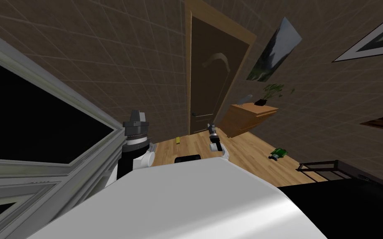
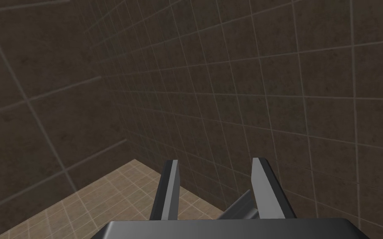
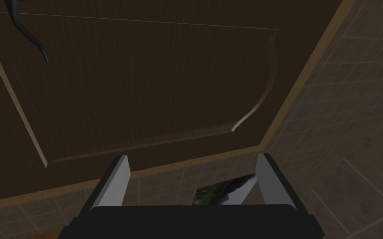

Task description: Pull the door open

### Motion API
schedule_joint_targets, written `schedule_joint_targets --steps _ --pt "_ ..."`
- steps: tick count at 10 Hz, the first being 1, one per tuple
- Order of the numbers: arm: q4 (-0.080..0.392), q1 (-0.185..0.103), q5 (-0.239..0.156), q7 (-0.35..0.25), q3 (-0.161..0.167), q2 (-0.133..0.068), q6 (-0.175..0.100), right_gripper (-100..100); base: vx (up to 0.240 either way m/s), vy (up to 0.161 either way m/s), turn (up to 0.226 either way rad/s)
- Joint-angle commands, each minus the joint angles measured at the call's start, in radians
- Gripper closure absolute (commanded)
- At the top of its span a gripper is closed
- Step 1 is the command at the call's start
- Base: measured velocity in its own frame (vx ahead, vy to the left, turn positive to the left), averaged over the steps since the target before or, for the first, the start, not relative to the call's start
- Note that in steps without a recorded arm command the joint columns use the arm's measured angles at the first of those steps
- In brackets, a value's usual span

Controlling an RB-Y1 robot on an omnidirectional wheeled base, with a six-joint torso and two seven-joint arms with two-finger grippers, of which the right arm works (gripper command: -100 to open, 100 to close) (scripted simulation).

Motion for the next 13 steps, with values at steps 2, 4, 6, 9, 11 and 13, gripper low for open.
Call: schedule_joint_targets --steps 2,4,6,9,11,13 --pt "0.072 -0.026 -0.005 0.000 -0.003 -0.009 -0.011 -100 0.049 -0.016 0.084" --pt "0.109 -0.044 -0.008 -0.001 -0.005 -0.015 -0.016 -100 0.048 -0.017 0.085" --pt "0.159 -0.062 -0.012 -0.002 -0.008 -0.022 -0.020 -100 0.068 -0.025 0.111" --pt "0.234 -0.098 -0.018 -0.004 -0.013 -0.035 -0.029 -100 0.044 -0.014 0.094" --pt "0.287 -0.115 -0.022 -0.005 -0.015 -0.041 -0.033 -100 0.067 -0.032 0.115" --pt "0.362 -0.150 -0.028 -0.007 -0.020 -0.054 -0.042 -100 0.054 -0.030 0.133"
